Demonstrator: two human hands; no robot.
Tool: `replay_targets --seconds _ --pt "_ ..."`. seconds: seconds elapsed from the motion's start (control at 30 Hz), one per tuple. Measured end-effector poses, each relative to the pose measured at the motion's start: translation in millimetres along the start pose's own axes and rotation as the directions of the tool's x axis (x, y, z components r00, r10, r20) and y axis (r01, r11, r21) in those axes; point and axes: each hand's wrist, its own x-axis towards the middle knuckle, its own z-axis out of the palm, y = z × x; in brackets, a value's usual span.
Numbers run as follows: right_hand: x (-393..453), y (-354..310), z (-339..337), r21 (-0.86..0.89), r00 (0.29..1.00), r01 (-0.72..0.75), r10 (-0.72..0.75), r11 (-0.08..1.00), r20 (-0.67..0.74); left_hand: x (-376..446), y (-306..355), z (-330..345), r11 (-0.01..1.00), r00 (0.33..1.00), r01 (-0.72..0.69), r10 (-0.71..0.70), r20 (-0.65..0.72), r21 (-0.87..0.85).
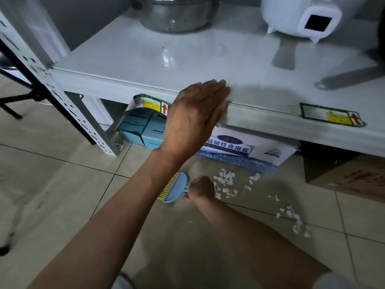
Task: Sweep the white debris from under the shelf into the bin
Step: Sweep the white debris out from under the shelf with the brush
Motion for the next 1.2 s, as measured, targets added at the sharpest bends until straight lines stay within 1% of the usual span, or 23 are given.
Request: replay_targets --seconds 0.1,0.23,0.33,0.4,0.47,0.57,0.63,0.67,0.8,0.9,0.97,1.03,1.1,1.2 --pt "8 24 -37 -0.014 0.997 -0.042 0.041 0.999 -0.063 -2 2 5 1.000 0.999 0.010 -0.010 -0.035 0.001" --pt "24 72 -89 0.022 0.975 -0.112 0.114 0.993 -0.193 -3 0 7 0.999 0.999 -0.027 0.027 -0.038 0.025" --pt "47 119 -118 0.007 0.964 -0.150 0.148 0.989 -0.222 -4 0 10 0.998 0.997 -0.043 0.046 -0.063 0.055" --pt "40 131 -140 0.033 0.946 -0.189 0.191 0.981 -0.261 -4 1 10 0.997 0.995 -0.046 0.052 -0.082 0.067" --pt "34 138 -157 0.081 0.942 -0.193 0.207 0.978 -0.262 -3 3 10 0.997 0.995 -0.039 0.045 -0.087 0.063" --pt "-14 103 -174 0.168 0.942 -0.221 0.255 0.961 -0.218 -4 6 8 0.998 0.997 -0.022 0.026 -0.074 0.057" --pt "-26 85 -172 0.212 0.962 -0.190 0.225 0.959 -0.157 -4 7 7 0.998 0.998 -0.007 0.011 -0.057 0.060" --pt "-25 76 -166 0.225 0.968 -0.165 0.201 0.960 -0.147 -4 7 6 0.998 0.999 -0.002 0.005 -0.051 0.063" --pt "-12 40 -133 0.274 0.975 -0.073 0.126 0.959 -0.181 -4 9 8 0.998 0.999 0.006 -0.003 -0.048 0.062" --pt "-6 20 -121 0.280 0.984 -0.048 0.093 0.959 -0.149 -4 8 10 0.998 0.999 0.015 -0.012 -0.050 0.065" --pt "3 23 -126 0.257 0.983 -0.035 0.080 0.966 -0.166 -6 7 11 0.998 0.998 0.014 -0.010 -0.056 0.069" --pt "10 37 -139 0.225 0.978 -0.056 0.099 0.973 -0.185 -6 6 11 0.998 0.998 -0.003 0.007 -0.066 0.067" --pt "12 56 -159 0.241 0.967 -0.095 0.147 0.966 -0.209 -6 5 12 0.998 0.998 -0.011 0.015 -0.069 0.056" --pt "3 87 -190 0.252 0.933 -0.171 0.239 0.953 -0.271 -6 5 13 0.998 0.997 -0.001 0.006 -0.082 0.059"
